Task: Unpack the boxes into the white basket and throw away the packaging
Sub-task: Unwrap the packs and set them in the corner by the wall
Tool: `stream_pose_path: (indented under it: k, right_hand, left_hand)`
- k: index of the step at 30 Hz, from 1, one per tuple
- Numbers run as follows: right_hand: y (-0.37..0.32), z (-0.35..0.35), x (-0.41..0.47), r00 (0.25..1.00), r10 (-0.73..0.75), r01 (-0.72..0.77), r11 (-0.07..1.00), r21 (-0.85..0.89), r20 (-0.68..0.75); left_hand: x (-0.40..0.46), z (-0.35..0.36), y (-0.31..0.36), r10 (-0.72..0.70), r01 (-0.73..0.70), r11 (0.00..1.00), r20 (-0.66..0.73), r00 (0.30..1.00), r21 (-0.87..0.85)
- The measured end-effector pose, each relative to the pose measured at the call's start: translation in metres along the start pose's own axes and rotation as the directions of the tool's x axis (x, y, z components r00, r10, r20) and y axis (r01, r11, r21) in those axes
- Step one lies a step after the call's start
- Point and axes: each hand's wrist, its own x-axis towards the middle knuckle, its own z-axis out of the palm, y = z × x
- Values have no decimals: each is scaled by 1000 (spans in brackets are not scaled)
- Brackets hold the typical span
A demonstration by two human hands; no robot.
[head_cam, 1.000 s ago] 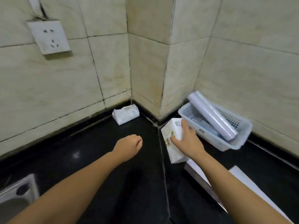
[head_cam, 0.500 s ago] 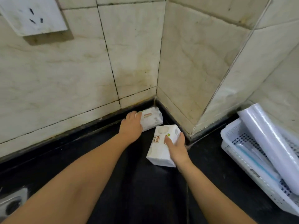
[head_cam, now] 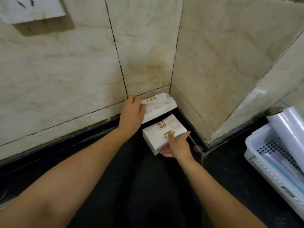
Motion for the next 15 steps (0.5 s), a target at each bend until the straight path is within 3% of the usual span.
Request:
stream_pose_path:
  k: [3,7,10,15]
  right_hand:
    - [-17,18,19,1000,-20,21,998,66,-14]
    - [-36,29,38,999,-32,31,994,105,2]
    - [-38,19,36,990,-118,116,993,39,70]
    - [-24,-9,30,979,-119,126,991,-33,164]
  left_hand:
    - [6,-9,9,31,-36,998,-89,996,-51]
    - [9,1,10,70,-71,997,-76,995,-14]
    - [5,16,7,103,-103,993,9,995,55]
    - [-7,38,4,-23,-9,977,149,989,211]
